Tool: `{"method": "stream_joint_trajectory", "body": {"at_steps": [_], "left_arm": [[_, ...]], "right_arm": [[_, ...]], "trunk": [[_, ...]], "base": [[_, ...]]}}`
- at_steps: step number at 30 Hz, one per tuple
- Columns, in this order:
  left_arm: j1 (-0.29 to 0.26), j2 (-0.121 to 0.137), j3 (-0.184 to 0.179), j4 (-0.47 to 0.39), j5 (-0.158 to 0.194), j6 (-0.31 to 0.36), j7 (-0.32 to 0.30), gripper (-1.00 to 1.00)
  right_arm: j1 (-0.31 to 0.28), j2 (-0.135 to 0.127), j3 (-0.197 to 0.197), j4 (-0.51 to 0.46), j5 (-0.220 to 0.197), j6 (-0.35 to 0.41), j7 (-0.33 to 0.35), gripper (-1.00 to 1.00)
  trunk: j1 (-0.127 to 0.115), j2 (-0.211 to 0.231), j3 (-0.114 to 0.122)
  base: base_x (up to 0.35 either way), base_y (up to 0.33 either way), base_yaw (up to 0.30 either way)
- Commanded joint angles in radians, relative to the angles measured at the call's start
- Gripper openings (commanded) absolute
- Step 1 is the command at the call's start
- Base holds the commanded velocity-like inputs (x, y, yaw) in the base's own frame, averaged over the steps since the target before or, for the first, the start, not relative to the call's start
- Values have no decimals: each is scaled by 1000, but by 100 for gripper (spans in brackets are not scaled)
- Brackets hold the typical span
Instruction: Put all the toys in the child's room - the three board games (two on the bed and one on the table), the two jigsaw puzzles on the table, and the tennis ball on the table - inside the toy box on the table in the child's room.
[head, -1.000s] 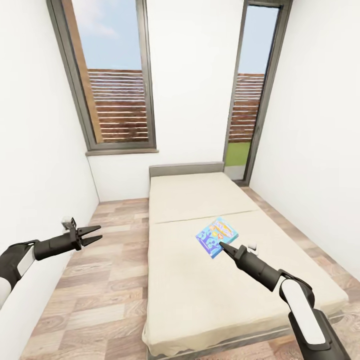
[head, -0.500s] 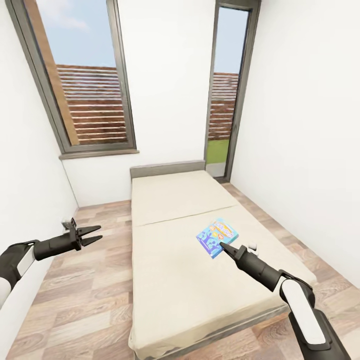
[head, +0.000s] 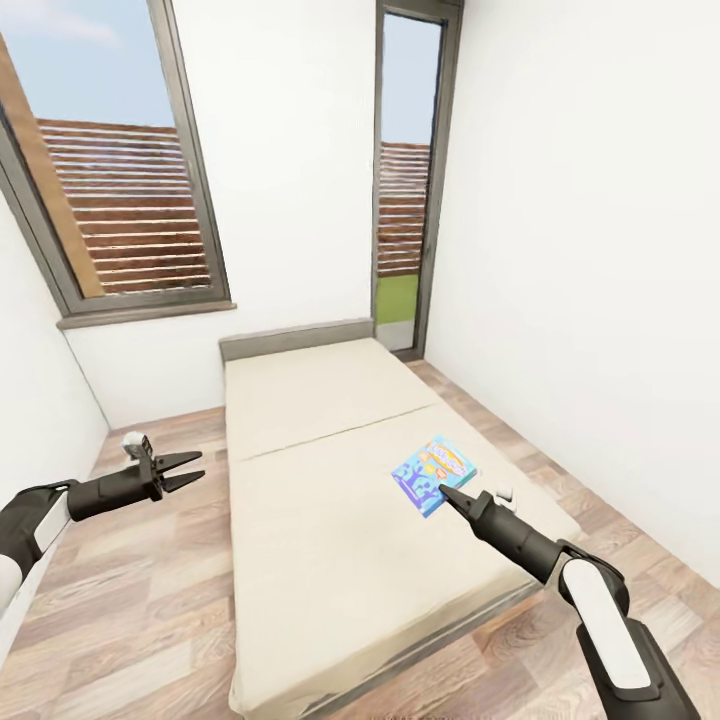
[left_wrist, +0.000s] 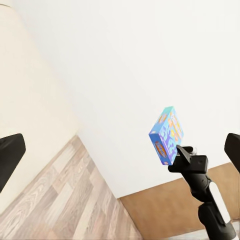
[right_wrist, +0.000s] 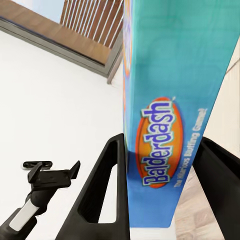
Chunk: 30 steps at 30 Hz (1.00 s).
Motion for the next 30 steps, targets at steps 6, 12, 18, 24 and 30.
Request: {"method": "stream_joint_trajectory", "body": {"at_steps": [6,12,18,24,30], "left_arm": [[-1,0,0,0,1,11,-3,100],[0,0,0,0,1,11,-2,100],[0,0,0,0,0,11,-1,100],[-1,0,0,0,1,11,-1,100],[-1,0,0,0,0,11,-1,100]], "right_arm": [[-2,0,-2,0,-4,7,4,-100],[-2,-1,-3,0,-4,7,4,-100],[-2,-1,-3,0,-4,6,4,-100],[-1,-1,-3,0,-4,6,4,-100],[-2,0,-3,2,-4,6,3,-100]], "trunk": [[-23,41,14],[-46,83,29],[-69,125,44],[-92,167,59],[-115,209,74]], "base": [[0,0,-255],[0,0,-255],[0,0,-255],[0,0,-255],[0,0,-255]]}}
